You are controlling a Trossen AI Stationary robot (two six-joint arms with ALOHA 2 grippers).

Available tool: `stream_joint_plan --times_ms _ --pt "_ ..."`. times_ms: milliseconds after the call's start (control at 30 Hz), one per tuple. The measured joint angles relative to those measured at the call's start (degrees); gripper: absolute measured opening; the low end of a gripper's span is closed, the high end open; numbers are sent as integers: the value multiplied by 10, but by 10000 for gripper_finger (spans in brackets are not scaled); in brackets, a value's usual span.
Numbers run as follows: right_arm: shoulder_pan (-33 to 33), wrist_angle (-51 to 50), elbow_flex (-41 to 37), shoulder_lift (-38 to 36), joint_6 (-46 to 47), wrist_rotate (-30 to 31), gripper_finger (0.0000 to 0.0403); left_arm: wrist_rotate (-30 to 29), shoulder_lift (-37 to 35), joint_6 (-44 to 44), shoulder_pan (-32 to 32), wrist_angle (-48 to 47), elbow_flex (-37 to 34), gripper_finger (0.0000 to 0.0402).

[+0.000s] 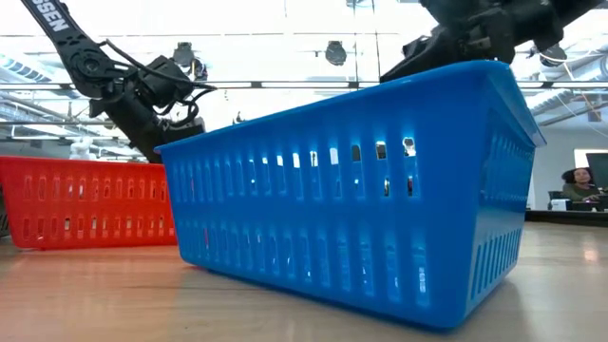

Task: Stack baskets by color
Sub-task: Stack the right black bin on top of the top black bin, then stack the middle blue bin on top of the top blue bin

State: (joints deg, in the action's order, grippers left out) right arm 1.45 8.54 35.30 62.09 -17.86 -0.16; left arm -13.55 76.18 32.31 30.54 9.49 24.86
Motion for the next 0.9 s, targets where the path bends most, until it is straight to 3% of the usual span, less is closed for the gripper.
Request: stream_joint_plan --times_ms 400,633,900 --pt "-6 -36 117 194 35 -133 160 -3 -127 -67 -66 -19 1 8" --pt "-35 -168 207 277 -46 -135 144 0 -197 -92 -98 -23 1 24" --pt "-68 -294 287 350 -185 -133 126 1 -211 -96 -108 -23 0 26"
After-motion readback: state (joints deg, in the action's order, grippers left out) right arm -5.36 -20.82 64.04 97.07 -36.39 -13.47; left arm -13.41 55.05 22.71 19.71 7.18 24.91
